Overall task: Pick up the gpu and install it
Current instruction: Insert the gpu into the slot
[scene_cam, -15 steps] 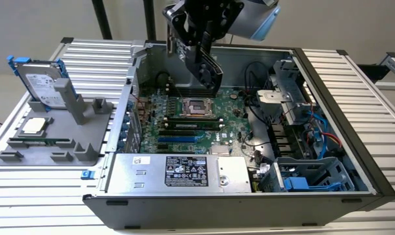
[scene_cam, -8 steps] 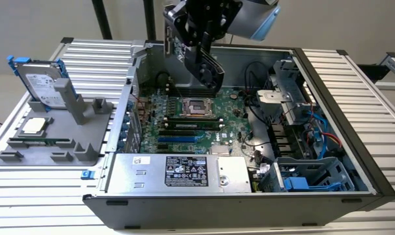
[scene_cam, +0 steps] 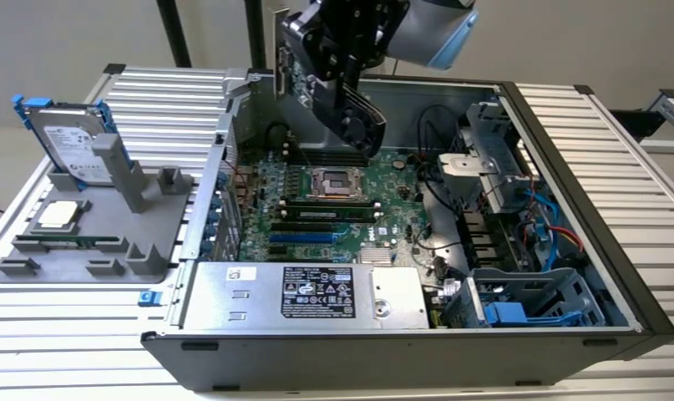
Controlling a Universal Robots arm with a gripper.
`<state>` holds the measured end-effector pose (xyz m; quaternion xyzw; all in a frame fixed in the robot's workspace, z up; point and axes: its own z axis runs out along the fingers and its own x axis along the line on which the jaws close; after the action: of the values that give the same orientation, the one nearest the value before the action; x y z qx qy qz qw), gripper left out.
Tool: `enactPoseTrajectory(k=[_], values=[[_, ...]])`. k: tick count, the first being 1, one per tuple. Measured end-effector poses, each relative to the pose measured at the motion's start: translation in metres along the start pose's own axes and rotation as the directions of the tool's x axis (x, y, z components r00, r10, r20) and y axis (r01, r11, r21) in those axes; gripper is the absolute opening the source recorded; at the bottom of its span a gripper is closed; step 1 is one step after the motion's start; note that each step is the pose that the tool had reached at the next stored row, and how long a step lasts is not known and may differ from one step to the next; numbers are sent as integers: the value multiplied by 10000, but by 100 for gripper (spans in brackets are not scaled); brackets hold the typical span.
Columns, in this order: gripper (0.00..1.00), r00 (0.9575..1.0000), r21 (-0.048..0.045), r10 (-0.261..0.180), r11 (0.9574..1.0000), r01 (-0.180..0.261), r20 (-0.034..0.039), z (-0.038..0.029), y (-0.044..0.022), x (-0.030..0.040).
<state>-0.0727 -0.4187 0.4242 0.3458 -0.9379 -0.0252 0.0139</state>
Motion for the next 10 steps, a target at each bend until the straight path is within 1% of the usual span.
enactPoseTrajectory(k=[5, 10], values=[[0, 9985, 4, -548, 9985, 548, -32, 0, 0, 0], [0, 9938, 6, -1109, 9938, 1109, -65, -1, 0, 0]])
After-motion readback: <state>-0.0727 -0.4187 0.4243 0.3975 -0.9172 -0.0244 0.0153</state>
